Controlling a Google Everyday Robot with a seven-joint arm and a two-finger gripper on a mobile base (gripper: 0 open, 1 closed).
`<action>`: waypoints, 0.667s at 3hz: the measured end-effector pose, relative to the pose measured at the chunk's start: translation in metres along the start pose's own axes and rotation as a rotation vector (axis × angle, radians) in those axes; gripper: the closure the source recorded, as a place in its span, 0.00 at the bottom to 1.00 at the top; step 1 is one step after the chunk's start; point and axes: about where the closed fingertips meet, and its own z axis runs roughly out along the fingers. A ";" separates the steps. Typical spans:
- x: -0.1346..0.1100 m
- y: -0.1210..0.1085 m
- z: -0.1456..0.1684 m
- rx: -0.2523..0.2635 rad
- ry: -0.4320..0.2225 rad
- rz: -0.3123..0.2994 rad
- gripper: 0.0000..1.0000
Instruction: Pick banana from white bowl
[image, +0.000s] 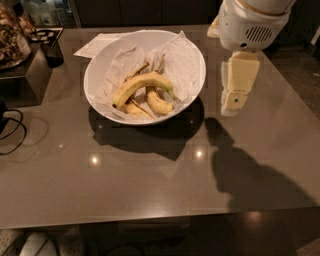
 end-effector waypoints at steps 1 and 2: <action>-0.036 -0.012 0.004 -0.012 -0.018 -0.109 0.00; -0.074 -0.023 0.014 -0.043 -0.031 -0.204 0.00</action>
Offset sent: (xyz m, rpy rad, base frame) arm 0.0313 0.1140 -0.0034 -0.0749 0.0881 0.3306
